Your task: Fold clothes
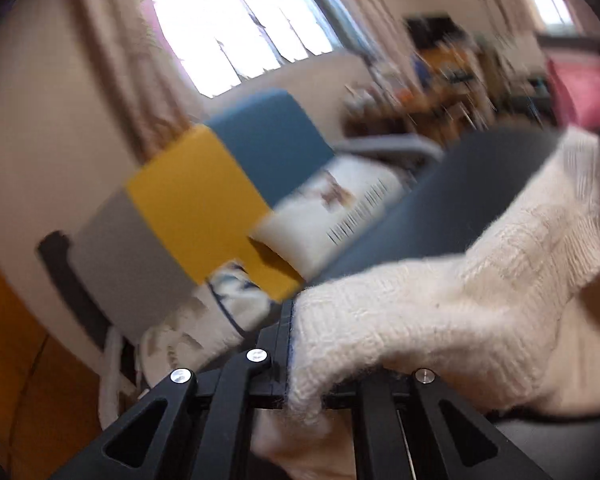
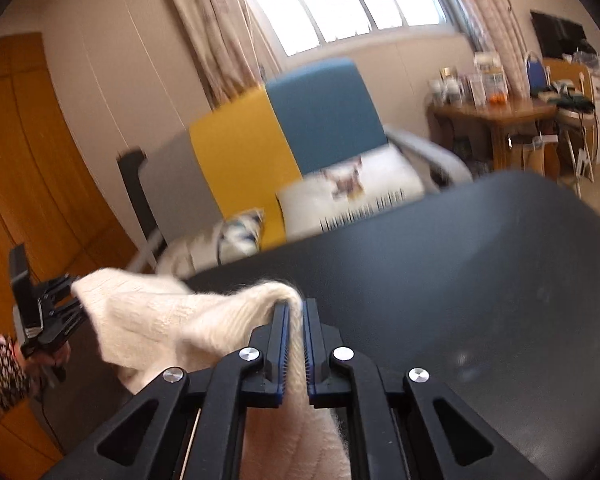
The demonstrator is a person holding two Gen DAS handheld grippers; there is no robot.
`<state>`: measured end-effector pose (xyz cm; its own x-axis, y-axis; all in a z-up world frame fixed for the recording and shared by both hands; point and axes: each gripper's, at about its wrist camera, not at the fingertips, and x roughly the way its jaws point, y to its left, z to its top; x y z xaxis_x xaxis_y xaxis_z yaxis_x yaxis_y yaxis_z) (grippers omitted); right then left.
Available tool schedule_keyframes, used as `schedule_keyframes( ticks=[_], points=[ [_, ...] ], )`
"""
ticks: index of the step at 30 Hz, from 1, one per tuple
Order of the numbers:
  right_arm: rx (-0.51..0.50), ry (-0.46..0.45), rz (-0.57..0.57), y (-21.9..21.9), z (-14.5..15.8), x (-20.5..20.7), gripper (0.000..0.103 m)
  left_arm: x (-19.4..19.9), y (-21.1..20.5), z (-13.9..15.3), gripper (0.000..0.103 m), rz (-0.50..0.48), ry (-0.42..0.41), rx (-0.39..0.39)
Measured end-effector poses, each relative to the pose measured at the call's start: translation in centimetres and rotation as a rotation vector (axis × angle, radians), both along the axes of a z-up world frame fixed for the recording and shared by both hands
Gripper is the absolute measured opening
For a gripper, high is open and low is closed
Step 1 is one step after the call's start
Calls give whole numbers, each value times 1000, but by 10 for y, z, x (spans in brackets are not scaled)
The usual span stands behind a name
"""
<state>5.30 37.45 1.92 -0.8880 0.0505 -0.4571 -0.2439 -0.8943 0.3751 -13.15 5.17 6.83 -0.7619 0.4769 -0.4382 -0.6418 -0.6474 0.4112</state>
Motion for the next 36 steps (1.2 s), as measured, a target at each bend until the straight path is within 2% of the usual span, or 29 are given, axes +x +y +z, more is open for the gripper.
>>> schedule_keyframes(
  ticks=[1,4,6,8,9,10,12,15,17,19,21,24,25,28,29,30,31,32,33,34,36],
  points=[
    [18,41,-4,-1,13,6,1,5,-8,14,7,18,4,47],
    [96,153,3,-5,60,21,1,24,-32,53,7,50,-8,179],
    [122,149,87,-11,80,18,1,41,-44,75,7,54,-9,238],
    [129,110,202,-20,89,11,4,54,-47,85,7,69,-2,236],
    [122,69,270,-29,85,6,8,58,-47,86,7,83,-4,224],
    [118,36,325,-40,77,5,17,62,-47,85,7,96,-8,216],
    [118,-12,402,-65,49,12,28,68,-51,81,7,125,-22,212],
    [117,-83,516,-102,7,22,36,65,-54,74,7,166,-52,228],
    [152,-146,595,-132,-18,33,41,60,-54,70,7,188,-72,237],
    [246,-196,688,-168,-34,44,45,55,-54,66,7,210,-92,246],
    [413,-216,749,-209,-45,48,46,49,-54,62,7,232,-112,255],
    [693,-210,781,-265,-62,44,51,43,-53,57,7,262,-137,266],
    [775,-237,792,-280,-73,39,52,43,-52,56,7,265,-138,267],
    [996,-325,722,-302,-111,21,52,42,-53,56,7,269,-147,282],
    [1028,-338,673,-299,-118,15,52,43,-55,57,7,270,-152,294],
    [1012,-335,636,-291,-121,8,52,44,-59,58,7,274,-157,308],
    [996,-333,599,-283,-124,2,47,44,-61,58,7,279,-161,318],
    [913,-327,581,-270,-122,-4,36,45,-65,58,7,280,-167,333],
    [763,-317,578,-251,-112,-8,16,48,-69,59,7,281,-169,346],
    [638,-301,558,-232,-102,-10,12,51,-72,60,7,283,-166,354],
    [473,-226,480,-194,-76,-8,11,59,-79,64,7,285,-151,373]
  ],
)
